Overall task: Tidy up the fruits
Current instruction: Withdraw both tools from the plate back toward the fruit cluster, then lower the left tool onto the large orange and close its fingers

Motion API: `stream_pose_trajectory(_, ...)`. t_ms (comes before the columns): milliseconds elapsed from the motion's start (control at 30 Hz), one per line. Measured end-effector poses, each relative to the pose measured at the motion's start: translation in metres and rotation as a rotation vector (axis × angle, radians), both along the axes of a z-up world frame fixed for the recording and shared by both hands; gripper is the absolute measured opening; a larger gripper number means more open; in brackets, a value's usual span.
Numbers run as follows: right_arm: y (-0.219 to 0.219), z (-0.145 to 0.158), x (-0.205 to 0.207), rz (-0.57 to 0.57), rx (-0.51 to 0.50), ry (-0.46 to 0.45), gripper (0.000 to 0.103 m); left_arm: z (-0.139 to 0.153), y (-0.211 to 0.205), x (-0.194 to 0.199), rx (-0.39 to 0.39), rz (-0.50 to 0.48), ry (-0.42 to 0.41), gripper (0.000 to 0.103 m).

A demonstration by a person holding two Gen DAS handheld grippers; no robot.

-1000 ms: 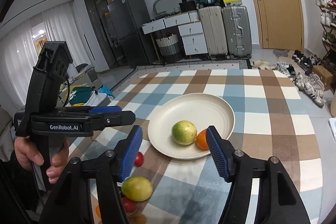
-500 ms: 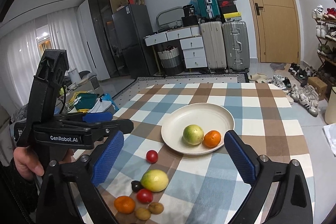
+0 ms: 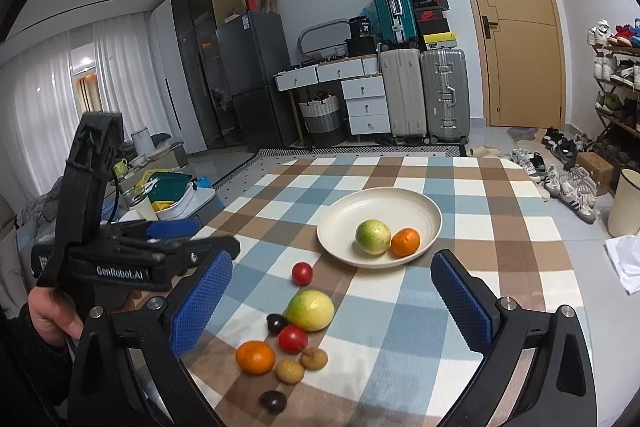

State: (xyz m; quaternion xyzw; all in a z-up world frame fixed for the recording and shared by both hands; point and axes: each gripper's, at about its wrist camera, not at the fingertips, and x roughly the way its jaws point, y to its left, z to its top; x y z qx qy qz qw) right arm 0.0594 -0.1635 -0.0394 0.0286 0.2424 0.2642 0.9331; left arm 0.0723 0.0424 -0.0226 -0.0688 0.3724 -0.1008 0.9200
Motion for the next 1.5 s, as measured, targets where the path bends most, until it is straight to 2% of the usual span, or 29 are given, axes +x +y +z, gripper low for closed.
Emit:
stream_pose_trajectory(167,-0.001,-0.008,-0.011,-0.003,-0.012,0.008,0.102,-0.026,0.000,-0.011,-0.011,-0.011,0.045,0.102)
stream_pose_trajectory(533,0.008,-0.029,-0.014,0.000,-0.042,0.044,0.102,-0.077,0.002,-0.009,-0.029,-0.052,0.155,0.102)
stream_pose_trajectory(833,0.010,-0.040,-0.006,0.004,-0.048,0.080,0.102,-0.108,0.001,-0.004,-0.049,-0.070,0.227,0.102)
stream_pose_trajectory(1100,0.010,-0.047,-0.002,0.003,-0.045,0.101,0.102,-0.122,0.001,0.000,-0.086,-0.090,0.256,0.102)
stream_pose_trajectory(1200,0.011,-0.048,-0.001,0.002,-0.046,0.106,0.102,-0.124,0.001,0.001,-0.102,-0.109,0.265,0.095)
stream_pose_trajectory(1267,0.010,-0.048,-0.001,0.001,-0.046,0.110,0.102,-0.125,-0.001,0.001,-0.107,-0.124,0.268,0.084)
stream_pose_trajectory(1300,0.010,-0.049,-0.001,0.000,-0.046,0.111,0.102,-0.125,-0.001,0.000,-0.110,-0.128,0.270,0.081)
stream_pose_trajectory(1333,0.010,-0.049,-0.001,0.000,-0.046,0.110,0.102,-0.125,-0.002,-0.001,-0.112,-0.138,0.265,0.076)
stream_pose_trajectory(1367,0.010,-0.049,-0.001,0.001,-0.046,0.110,0.102,-0.125,-0.002,-0.001,-0.118,-0.148,0.266,0.065)
stream_pose_trajectory(1500,0.010,-0.049,-0.001,0.001,-0.046,0.110,0.102,-0.126,-0.004,-0.001,-0.140,-0.185,0.273,0.046)
